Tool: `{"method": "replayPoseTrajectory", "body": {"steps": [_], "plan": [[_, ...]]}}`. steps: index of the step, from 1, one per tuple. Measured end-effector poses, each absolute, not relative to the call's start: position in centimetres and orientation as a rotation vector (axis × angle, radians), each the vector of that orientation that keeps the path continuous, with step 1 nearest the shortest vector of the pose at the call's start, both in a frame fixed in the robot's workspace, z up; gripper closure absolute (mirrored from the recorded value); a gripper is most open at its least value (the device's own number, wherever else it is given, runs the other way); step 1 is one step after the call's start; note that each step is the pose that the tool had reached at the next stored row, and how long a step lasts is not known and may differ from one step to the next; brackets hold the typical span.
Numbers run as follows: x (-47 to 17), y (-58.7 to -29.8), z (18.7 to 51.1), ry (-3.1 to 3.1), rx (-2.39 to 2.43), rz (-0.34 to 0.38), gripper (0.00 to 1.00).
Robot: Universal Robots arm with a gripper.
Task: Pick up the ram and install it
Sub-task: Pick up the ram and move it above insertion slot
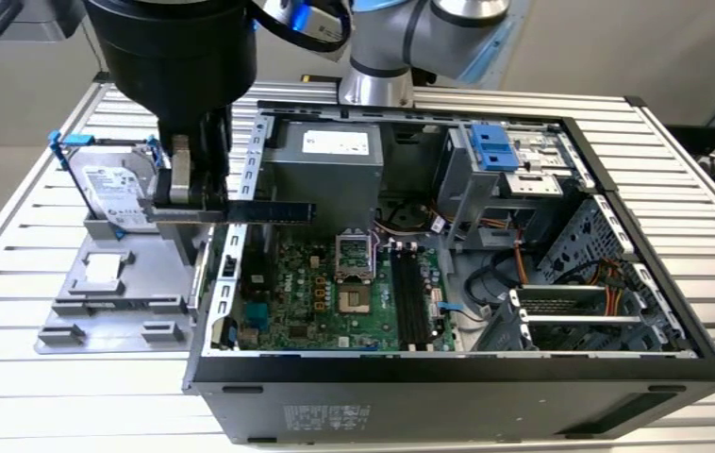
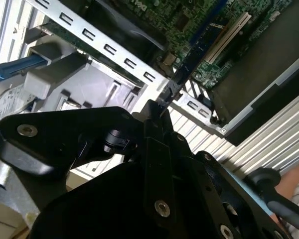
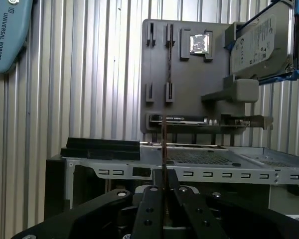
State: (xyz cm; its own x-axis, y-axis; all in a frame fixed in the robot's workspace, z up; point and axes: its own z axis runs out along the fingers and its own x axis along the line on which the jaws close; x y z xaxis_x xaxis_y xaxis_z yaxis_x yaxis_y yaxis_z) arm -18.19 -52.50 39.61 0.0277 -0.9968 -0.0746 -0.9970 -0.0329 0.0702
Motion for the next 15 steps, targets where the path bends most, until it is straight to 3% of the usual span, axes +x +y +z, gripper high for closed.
{"method": "replayPoseTrajectory", "body": {"steps": [15], "plan": [[-15.3,-52.5,39.6,2.182,-2.25,0.157,1.0]]}}
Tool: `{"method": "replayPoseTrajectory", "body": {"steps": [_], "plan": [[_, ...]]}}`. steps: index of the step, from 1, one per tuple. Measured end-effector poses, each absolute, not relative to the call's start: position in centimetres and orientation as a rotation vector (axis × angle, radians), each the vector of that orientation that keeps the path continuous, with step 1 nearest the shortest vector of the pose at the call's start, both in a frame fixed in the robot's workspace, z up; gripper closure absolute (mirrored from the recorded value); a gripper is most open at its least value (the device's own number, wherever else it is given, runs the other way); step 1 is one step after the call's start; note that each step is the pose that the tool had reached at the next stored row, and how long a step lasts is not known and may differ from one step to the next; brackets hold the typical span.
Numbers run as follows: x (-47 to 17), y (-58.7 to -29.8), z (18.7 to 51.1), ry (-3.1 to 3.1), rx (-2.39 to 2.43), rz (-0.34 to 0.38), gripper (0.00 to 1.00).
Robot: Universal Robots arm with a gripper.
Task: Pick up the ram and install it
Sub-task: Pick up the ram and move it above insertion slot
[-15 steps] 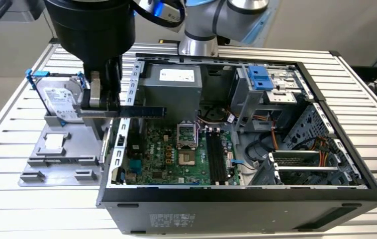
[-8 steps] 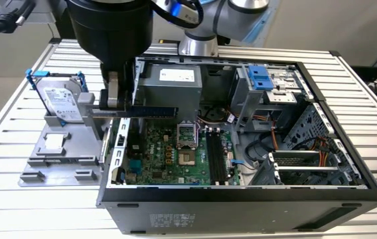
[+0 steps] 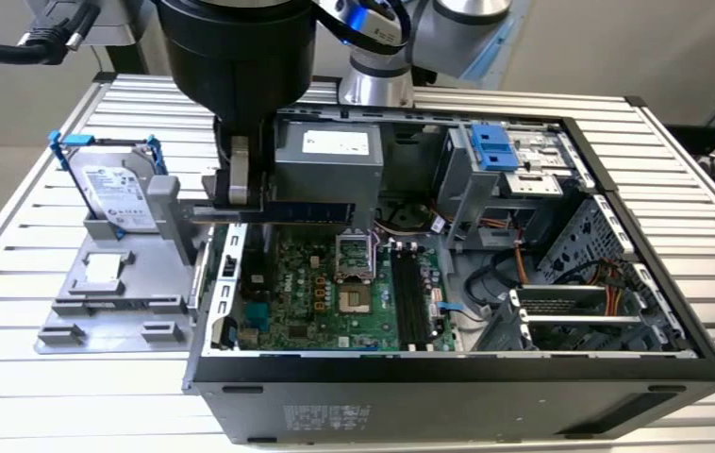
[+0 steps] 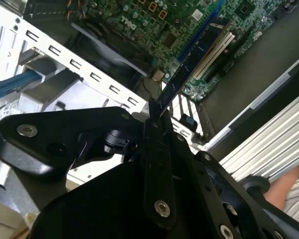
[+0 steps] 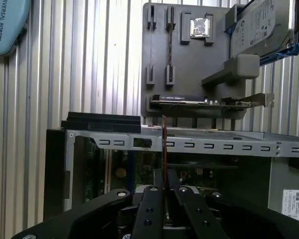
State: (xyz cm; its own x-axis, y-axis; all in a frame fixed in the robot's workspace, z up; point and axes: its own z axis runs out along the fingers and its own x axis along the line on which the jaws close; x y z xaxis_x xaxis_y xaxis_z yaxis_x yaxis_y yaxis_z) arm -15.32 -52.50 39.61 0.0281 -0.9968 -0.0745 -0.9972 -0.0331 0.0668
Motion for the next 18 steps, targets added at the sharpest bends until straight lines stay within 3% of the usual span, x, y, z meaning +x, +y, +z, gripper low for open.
{"method": "replayPoseTrajectory", "body": {"steps": [18], "plan": [[-12.7,-52.5,39.6,2.168,-2.239,0.127,1.0]]}}
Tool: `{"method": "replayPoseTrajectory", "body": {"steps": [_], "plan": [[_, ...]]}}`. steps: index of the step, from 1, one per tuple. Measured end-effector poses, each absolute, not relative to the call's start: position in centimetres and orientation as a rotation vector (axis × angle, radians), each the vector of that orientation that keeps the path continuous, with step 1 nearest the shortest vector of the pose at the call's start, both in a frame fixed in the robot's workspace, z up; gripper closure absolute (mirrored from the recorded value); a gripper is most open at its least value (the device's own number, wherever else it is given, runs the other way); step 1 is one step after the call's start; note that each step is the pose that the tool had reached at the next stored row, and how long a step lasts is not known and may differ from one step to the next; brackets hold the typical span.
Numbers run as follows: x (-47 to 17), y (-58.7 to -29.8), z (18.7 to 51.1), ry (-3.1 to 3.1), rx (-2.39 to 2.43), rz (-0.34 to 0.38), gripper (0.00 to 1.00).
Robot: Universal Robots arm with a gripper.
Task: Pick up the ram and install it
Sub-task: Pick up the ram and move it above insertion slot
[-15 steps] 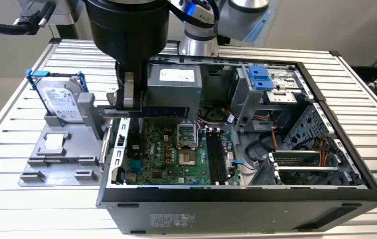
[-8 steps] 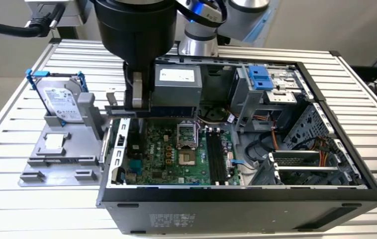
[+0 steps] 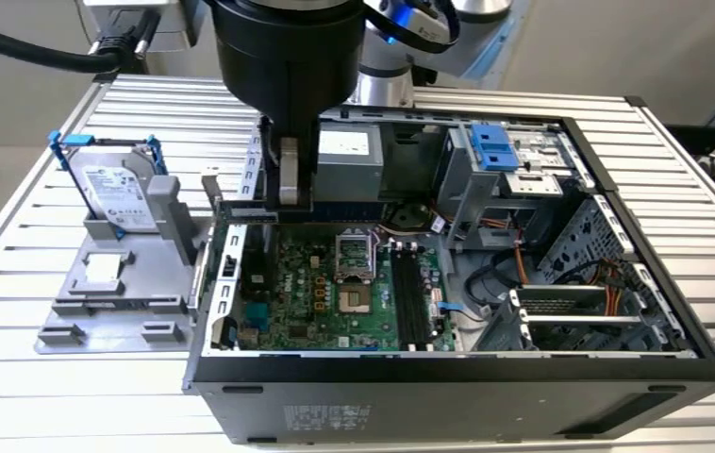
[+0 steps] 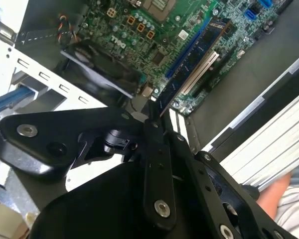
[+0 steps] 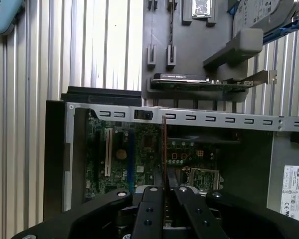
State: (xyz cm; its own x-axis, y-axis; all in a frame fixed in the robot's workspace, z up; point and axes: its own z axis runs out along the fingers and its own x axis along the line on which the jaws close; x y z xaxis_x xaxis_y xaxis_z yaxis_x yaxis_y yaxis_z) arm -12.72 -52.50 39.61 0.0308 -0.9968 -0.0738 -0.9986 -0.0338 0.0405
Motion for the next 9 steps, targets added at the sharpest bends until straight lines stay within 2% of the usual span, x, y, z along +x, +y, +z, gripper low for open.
{"method": "replayPoseTrajectory", "body": {"steps": [9], "plan": [[-10.4,-52.5,39.6,2.168,-2.239,0.127,1.0]]}}
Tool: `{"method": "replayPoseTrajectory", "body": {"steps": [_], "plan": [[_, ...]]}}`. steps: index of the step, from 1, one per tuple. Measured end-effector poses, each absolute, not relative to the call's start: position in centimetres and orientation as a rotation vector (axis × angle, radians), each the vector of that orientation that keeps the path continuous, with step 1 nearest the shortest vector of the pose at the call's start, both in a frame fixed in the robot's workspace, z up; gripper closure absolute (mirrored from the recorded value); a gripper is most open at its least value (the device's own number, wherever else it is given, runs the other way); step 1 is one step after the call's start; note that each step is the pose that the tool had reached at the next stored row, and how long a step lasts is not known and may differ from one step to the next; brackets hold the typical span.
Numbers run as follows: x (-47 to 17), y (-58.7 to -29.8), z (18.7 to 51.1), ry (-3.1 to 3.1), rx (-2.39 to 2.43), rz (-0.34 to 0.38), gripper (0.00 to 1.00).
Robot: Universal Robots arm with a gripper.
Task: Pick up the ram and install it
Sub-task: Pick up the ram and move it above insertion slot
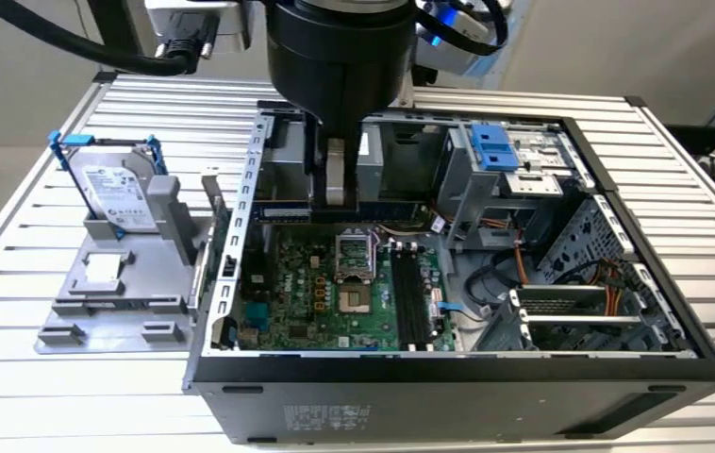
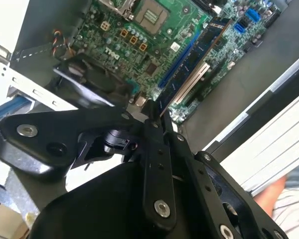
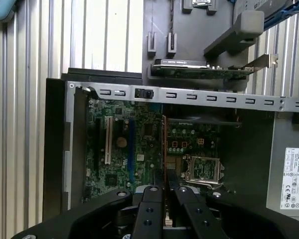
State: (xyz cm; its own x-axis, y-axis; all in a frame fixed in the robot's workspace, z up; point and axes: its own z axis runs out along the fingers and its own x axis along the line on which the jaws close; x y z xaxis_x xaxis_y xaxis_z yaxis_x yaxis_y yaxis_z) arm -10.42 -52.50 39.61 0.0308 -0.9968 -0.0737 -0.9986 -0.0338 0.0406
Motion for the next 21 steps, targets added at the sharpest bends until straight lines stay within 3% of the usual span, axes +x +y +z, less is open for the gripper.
{"method": "replayPoseTrajectory", "body": {"steps": [21], "plan": [[-4.1,-52.5,39.6,2.168,-2.239,0.127,1.0]]}}
